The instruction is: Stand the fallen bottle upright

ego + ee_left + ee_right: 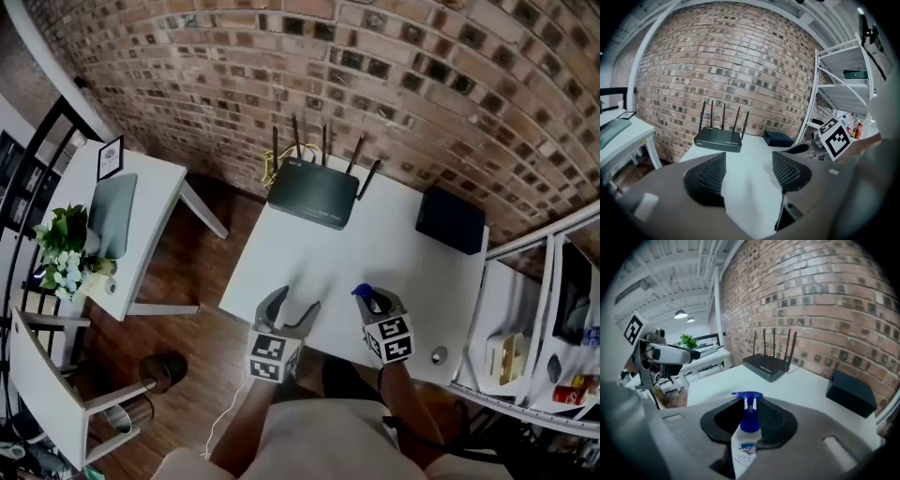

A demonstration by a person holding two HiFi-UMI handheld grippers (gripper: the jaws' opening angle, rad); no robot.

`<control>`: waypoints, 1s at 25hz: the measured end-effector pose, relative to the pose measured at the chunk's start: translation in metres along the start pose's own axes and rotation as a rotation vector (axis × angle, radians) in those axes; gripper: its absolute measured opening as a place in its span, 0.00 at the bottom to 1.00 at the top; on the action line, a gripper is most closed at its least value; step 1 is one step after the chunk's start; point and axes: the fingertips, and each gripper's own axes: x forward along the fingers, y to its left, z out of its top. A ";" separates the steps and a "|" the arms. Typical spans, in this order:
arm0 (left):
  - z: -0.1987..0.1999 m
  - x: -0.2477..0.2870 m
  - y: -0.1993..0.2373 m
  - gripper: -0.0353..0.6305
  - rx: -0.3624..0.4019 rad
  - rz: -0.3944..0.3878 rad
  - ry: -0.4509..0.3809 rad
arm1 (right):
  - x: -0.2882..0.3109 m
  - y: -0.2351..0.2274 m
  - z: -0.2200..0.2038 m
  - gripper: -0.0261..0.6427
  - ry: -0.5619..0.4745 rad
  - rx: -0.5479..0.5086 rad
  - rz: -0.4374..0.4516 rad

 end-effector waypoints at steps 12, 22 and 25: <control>-0.006 0.011 -0.060 0.55 0.111 -0.173 0.064 | -0.102 -0.069 -0.049 0.14 -0.377 0.292 -0.555; -0.020 -0.001 -0.099 0.55 0.188 -0.261 0.083 | -0.127 -0.050 -0.080 0.14 -0.419 0.346 -0.695; -0.019 -0.008 -0.103 0.55 0.203 -0.271 0.072 | -0.127 -0.050 -0.082 0.14 -0.423 0.356 -0.712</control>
